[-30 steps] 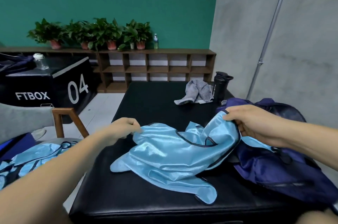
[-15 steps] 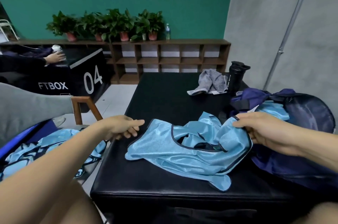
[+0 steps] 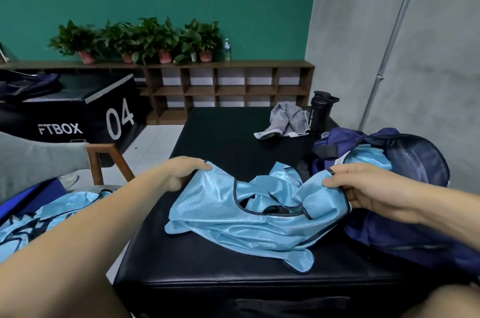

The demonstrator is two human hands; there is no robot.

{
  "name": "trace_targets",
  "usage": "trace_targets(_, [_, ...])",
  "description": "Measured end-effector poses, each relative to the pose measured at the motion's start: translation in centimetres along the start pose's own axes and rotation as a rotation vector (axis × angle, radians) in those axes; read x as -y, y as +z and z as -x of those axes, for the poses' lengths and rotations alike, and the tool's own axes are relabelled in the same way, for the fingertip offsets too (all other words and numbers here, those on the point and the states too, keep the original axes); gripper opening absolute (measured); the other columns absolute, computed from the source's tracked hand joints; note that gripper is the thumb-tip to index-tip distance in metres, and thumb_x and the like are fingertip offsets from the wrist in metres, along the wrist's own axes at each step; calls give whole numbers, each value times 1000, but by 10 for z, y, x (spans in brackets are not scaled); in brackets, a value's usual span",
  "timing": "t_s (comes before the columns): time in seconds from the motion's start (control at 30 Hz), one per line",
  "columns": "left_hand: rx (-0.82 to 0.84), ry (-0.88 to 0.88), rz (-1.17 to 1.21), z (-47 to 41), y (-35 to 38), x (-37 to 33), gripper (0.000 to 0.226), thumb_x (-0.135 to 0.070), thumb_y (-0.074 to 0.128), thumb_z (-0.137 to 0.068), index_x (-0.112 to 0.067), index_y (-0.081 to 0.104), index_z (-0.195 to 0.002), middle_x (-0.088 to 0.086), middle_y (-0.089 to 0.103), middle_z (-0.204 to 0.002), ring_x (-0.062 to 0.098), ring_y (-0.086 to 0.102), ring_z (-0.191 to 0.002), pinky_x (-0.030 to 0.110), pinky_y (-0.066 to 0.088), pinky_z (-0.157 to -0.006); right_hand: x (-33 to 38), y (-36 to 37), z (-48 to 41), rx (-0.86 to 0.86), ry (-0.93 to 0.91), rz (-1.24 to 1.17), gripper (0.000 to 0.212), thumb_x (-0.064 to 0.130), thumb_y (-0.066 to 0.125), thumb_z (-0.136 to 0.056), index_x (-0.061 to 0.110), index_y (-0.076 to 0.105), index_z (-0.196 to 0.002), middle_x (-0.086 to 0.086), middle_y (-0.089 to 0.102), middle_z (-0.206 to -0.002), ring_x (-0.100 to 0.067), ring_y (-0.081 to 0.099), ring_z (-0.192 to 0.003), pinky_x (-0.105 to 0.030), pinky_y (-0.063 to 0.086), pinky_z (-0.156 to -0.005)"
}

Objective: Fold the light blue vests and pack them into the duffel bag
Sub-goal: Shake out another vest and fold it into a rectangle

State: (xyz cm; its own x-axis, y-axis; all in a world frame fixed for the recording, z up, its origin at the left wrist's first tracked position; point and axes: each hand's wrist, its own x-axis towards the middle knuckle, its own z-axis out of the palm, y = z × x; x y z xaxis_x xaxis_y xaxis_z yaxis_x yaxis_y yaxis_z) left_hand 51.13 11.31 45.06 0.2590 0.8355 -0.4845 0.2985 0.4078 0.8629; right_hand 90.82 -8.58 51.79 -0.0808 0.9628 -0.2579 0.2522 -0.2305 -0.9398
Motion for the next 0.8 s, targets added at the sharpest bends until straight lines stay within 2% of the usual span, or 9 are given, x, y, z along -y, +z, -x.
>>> trace_targets(0.07, [36, 36, 90, 6, -7, -9, 42, -23, 82, -92, -6, 70, -129, 15, 76, -126, 35, 72, -118, 52, 57, -104, 7, -4, 0, -20, -34, -30, 32, 15, 70, -97, -10, 66, -117, -25, 74, -120, -32, 65, -100, -38, 50, -79])
trace_targets(0.17, [17, 134, 140, 23, -22, -29, 43, -26, 79, -94, -6, 70, -131, 15, 74, -131, 32, 72, -116, 48, 55, -107, 27, -8, 0, -38, -103, -74, 9, 16, 69, -98, 10, 76, -99, -17, 73, -105, -27, 63, -93, -38, 47, -79])
trace_targets(0.27, [-63, 267, 162, 51, -41, -55, 41, -30, 80, -92, -13, 74, -129, 7, 71, -115, 21, 69, -95, 35, 57, -85, 52, -13, -3, -71, -173, -108, 9, 17, 67, -100, 17, 76, -97, -11, 70, -100, -22, 62, -86, -38, 45, -78])
trace_targets(0.33, [-101, 337, 169, 74, -54, -71, 32, -34, 83, -89, -22, 77, -118, -1, 65, -103, 13, 58, -81, 28, 44, -70, 72, -14, -3, -101, -228, -155, 7, 16, 66, -100, 17, 72, -97, -8, 69, -95, -18, 63, -77, -32, 49, -70])
trace_targets(0.4, [-103, 413, 168, 98, -66, -86, 24, -37, 83, -87, -30, 76, -109, -5, 61, -97, 11, 48, -76, 30, 34, -69, 92, -14, -2, -135, -280, -201, 10, 15, 64, -101, 17, 72, -95, -4, 71, -88, -14, 65, -70, -25, 55, -62])
trace_targets(0.47, [-98, 502, 170, 123, -75, -100, 21, -37, 78, -91, -30, 75, -111, -4, 58, -98, 11, 45, -77, 28, 38, -68, 113, -15, 1, -156, -331, -239, 13, 15, 63, -102, 18, 73, -95, -1, 72, -86, -11, 66, -66, -23, 57, -64])
trace_targets(0.6, [-131, 667, 228, 171, -86, -127, 16, -30, 72, -97, -28, 77, -113, -5, 69, -106, 14, 54, -88, 28, 40, -77, 158, -16, 12, -177, -419, -282, 13, 19, 63, -104, 21, 73, -96, 1, 72, -93, -13, 66, -76, -32, 51, -82])
trace_targets(0.7, [-121, 771, 228, 202, -94, -149, 20, -28, 69, -100, -29, 77, -118, -9, 68, -99, 9, 50, -76, 25, 37, -69, 192, -18, 25, -196, -501, -289, 8, 16, 66, -102, 19, 72, -105, 1, 76, -99, -13, 70, -82, -25, 57, -76])
trace_targets(0.8, [-160, 883, 212, 229, -101, -173, 29, -25, 70, -97, -23, 70, -126, -10, 65, -89, 5, 46, -68, 19, 36, -60, 220, -21, 37, -236, -584, -268, 33, 6, 72, -95, 10, 71, -128, -4, 78, -117, -17, 75, -99, -24, 61, -88])
